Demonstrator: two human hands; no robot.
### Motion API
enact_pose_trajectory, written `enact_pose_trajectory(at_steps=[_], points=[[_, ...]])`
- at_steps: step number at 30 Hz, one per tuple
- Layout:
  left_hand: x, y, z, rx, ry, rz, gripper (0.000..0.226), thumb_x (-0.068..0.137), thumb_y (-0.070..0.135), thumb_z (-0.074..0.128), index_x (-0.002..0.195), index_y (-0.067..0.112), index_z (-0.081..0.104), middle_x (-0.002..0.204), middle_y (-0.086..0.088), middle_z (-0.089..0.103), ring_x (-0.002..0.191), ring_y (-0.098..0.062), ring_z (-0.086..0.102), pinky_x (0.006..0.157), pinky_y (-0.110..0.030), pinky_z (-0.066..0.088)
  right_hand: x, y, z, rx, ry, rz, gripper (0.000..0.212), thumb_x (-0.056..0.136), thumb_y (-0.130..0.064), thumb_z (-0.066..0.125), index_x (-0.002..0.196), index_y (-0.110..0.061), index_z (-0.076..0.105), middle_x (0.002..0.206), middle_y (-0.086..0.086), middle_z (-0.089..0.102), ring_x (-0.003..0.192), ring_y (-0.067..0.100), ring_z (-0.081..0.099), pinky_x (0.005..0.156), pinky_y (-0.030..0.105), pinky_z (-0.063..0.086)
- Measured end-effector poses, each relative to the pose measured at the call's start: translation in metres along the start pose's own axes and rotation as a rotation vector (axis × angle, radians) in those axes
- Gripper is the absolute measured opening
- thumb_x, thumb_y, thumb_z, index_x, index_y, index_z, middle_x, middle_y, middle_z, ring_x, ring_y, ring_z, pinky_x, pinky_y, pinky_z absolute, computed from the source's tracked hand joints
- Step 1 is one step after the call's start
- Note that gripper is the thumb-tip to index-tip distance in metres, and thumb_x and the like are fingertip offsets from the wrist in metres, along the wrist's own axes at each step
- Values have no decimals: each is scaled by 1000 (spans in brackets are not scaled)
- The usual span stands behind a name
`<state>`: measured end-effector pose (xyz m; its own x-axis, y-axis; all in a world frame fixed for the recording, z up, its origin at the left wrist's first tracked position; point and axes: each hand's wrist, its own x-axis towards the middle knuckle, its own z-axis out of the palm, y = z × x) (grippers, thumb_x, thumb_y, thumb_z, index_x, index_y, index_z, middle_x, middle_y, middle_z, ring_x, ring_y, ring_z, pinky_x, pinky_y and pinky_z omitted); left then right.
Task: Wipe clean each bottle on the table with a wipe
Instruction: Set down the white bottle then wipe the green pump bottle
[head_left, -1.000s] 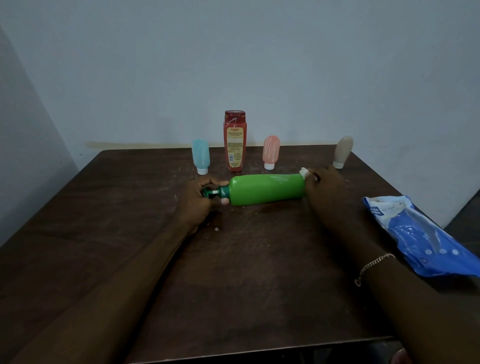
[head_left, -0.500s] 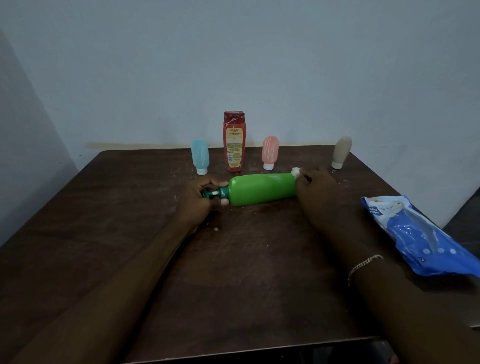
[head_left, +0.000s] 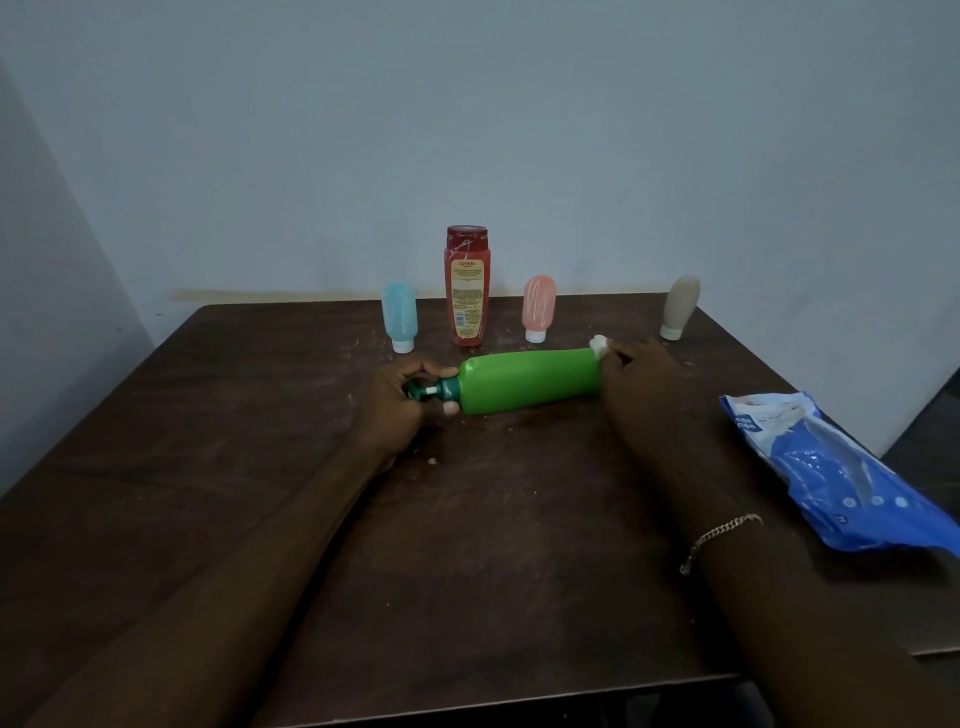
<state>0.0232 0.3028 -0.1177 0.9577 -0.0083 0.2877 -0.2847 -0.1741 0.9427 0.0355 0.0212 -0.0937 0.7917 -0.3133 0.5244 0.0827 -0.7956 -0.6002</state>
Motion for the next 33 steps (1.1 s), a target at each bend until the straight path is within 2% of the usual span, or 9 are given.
enact_pose_trajectory(at_steps=[2,4,7,10,14,18,21,28,33], points=[[-2,3,2,1,7,13,40,65,-12,82,96,13,75,101,5,73,94,-20,70,79,-40,62,-7,-11,3,29,56,0,25,90,-18,53,99,-9,74,92,13,63,83,29,61,70,35,47],[-3,4,2,5,8,21,39,66,-12,82,97,10,74,102,4,72,94,-19,70,79,-38,62,-24,-34,11,60,33,-134,22,91,-16,55,98,-8,74,90,11,64,79,25,61,67,31,44],[-2,4,1,11,9,14,38,67,-11,81,98,9,73,104,3,72,95,-17,69,78,-35,61,-49,-67,25,147,-100,-381,26,94,-18,56,113,-9,71,99,8,65,87,18,60,77,29,46],[-3,5,1,-2,11,10,37,68,-12,81,95,13,74,102,3,72,91,-12,70,74,-30,60,-46,-62,22,105,-111,-523,27,94,-21,58,116,-11,69,101,5,67,88,15,59,78,28,47],[-2,4,1,-19,15,16,39,67,-14,80,94,13,73,103,1,72,93,-18,71,75,-33,60,-15,-16,7,52,11,-196,26,93,-26,55,109,-16,73,95,7,66,83,24,63,72,33,50],[-1,2,1,-25,6,-3,39,68,-13,79,93,15,73,107,0,73,99,-23,71,81,-44,61,2,14,-7,0,-16,32,29,93,-28,54,113,-17,72,104,8,68,92,23,62,81,30,45],[-2,4,1,-28,-11,-11,40,70,-15,76,92,18,72,108,1,73,100,-21,71,82,-45,61,-2,12,-6,42,12,55,27,92,-24,55,110,-14,72,104,9,68,93,22,61,75,25,37],[-4,7,2,-1,-6,19,40,73,-14,75,97,18,72,105,3,71,95,-25,71,73,-45,62,-7,7,-13,100,-52,-40,25,93,-23,57,115,-18,69,106,7,61,96,19,58,79,26,39],[-4,9,0,24,-36,5,40,74,-10,76,101,19,69,107,10,69,101,-20,68,83,-49,60,-5,9,-16,115,-84,-23,19,91,-17,59,108,-17,68,103,7,59,91,18,55,74,25,35]])
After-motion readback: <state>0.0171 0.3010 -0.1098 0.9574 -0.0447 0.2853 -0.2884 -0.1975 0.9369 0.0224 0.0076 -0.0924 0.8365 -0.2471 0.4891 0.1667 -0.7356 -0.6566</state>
